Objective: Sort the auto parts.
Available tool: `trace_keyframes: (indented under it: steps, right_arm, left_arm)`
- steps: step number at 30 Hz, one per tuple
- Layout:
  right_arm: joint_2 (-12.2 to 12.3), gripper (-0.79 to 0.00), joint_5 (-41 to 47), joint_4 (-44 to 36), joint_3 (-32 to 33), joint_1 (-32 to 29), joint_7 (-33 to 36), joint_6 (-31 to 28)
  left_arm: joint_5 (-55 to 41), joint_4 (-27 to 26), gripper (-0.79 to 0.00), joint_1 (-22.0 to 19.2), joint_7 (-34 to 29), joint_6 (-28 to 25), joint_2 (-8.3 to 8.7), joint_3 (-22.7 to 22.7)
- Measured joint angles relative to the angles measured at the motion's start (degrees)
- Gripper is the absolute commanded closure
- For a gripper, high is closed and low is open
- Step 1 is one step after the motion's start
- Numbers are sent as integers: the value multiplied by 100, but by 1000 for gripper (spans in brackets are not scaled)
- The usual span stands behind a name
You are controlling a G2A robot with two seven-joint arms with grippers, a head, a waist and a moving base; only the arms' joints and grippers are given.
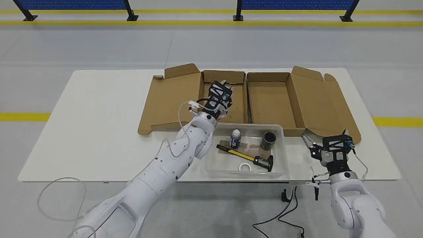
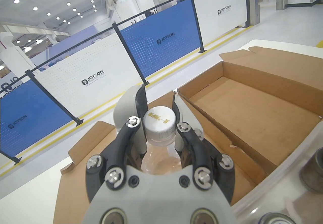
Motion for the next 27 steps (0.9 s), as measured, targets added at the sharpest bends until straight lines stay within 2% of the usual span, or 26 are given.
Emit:
trace_keyframes:
  steps: [6, 7, 8, 9, 10, 18, 22, 27]
  right_arm:
    - [0, -785, 0, 0, 0, 0, 0, 0]
    - [0, -785, 0, 0, 0, 0, 0, 0]
    - [0, -785, 0, 0, 0, 0, 0, 0]
    - [0, -785, 0, 0, 0, 0, 0, 0]
    - [0, -785, 0, 0, 0, 0, 0, 0]
    - [0, -785, 0, 0, 0, 0, 0, 0]
    - [0, -785, 0, 0, 0, 0, 0, 0]
    - [0, -785, 0, 0, 0, 0, 0, 0]
  left_arm:
    - [-89, 436, 0, -77, 94, -58, -89, -102]
    - [-74, 492, -28, -83, 108, -74, -98, -107]
    - [-12, 567, -292, -94, 123, -94, -108, -102]
    - [41, 622, -693, -101, 130, -105, -116, -97]
    - [69, 671, -785, -104, 121, -123, -124, -97]
    - [415, 746, -785, -98, 11, -44, -171, -121]
    - [553, 556, -785, -38, 12, -115, -148, -203]
    - [564, 77, -785, 93, -162, -243, -70, -470]
